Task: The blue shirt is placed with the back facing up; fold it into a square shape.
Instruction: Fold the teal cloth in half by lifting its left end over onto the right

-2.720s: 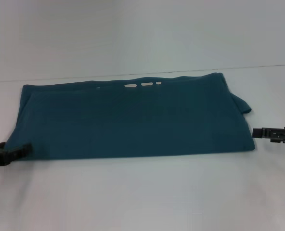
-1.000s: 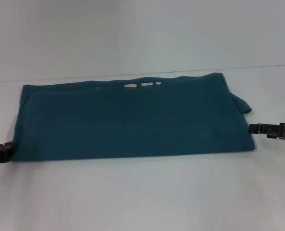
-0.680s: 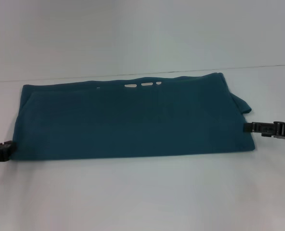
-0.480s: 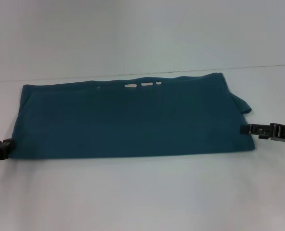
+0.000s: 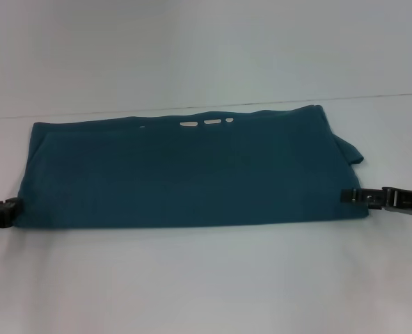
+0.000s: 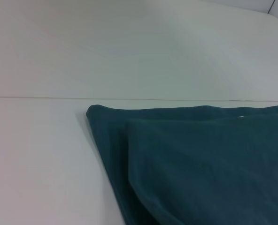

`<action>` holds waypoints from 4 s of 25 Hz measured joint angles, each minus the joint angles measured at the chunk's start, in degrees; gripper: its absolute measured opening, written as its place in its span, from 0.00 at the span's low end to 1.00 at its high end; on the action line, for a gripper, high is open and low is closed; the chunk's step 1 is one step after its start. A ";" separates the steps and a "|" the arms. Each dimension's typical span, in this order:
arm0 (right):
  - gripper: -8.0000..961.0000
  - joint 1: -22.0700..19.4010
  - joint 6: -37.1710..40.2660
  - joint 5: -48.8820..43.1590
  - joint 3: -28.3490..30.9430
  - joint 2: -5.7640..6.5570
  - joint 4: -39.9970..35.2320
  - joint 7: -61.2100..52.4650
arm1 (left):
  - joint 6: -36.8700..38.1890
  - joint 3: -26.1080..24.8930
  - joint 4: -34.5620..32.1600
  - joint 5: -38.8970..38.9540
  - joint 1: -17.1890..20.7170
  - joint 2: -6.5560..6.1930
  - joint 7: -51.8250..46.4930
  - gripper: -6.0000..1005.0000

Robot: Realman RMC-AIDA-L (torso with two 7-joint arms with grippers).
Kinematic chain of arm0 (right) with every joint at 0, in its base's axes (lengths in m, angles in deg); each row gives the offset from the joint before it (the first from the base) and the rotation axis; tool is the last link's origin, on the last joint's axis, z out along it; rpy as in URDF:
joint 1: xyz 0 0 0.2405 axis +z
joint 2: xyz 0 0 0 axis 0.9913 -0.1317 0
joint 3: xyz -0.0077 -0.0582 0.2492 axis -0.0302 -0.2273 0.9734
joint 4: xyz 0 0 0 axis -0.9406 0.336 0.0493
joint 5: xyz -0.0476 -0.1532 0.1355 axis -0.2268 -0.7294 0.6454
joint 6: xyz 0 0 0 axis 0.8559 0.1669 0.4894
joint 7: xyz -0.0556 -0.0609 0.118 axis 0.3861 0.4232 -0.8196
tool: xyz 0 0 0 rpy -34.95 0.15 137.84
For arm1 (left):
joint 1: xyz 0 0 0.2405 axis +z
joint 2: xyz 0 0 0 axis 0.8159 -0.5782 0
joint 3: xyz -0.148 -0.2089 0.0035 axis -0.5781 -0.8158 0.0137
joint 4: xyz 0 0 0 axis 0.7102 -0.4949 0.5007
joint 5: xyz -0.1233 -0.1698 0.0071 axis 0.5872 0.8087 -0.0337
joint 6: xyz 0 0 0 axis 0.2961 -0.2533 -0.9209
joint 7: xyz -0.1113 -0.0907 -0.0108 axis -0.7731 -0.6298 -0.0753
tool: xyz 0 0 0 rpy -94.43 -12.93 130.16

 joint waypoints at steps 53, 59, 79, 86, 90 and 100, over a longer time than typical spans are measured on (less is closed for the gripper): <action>0.01 -2.46 -1.59 0.50 3.96 -1.59 0.02 4.51 | 1.34 0.49 -2.90 -0.21 1.46 0.26 -1.63 0.01; 0.01 -3.95 1.35 0.68 7.06 -1.70 -0.07 6.73 | 3.90 0.28 -5.80 -0.13 2.58 0.42 -2.96 0.01; 0.11 -4.12 8.34 2.90 7.88 -1.47 -1.53 8.64 | 9.42 0.45 -6.34 -0.36 2.60 0.44 -3.99 0.03; 0.34 -4.82 12.03 7.16 9.25 -1.15 -4.91 8.94 | 9.24 -0.62 -10.70 0.12 3.39 0.63 -8.58 0.29; 0.54 -4.26 12.03 7.87 9.31 -0.96 -4.99 9.34 | 9.01 -2.03 -11.34 0.14 3.85 0.66 -9.26 0.48; 0.78 -2.56 12.05 7.92 9.45 -0.05 -5.12 9.05 | 17.39 -2.96 -13.38 -4.77 4.89 0.36 -21.96 0.73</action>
